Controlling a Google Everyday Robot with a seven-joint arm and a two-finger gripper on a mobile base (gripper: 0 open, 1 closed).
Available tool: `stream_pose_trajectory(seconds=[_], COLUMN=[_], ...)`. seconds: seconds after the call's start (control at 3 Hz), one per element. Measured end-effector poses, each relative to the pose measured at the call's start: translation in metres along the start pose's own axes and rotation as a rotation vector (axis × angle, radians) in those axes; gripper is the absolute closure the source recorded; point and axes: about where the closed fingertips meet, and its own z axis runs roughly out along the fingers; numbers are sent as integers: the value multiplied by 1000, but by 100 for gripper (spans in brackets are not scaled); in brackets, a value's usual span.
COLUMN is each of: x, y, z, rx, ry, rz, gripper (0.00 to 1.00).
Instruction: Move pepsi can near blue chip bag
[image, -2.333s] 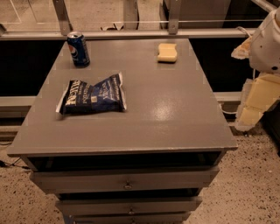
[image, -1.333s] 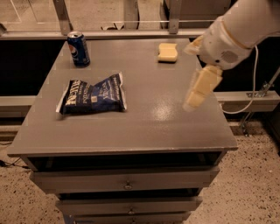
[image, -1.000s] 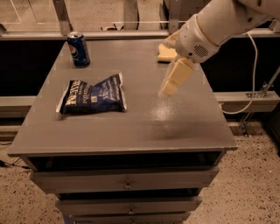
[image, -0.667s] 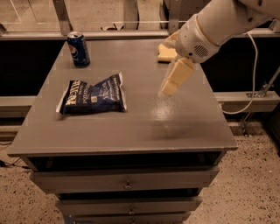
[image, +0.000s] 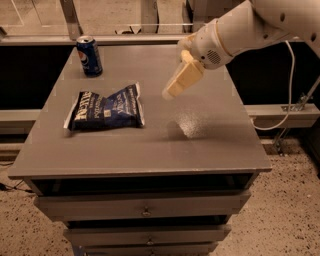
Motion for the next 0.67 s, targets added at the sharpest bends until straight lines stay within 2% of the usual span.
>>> stream_pose_trajectory(seconds=[0.33, 0.67], x=[-12, -26], y=[-40, -74], z=[36, 71], rx=[31, 59], ry=[-140, -262], rz=[56, 87], gripper=[0, 0])
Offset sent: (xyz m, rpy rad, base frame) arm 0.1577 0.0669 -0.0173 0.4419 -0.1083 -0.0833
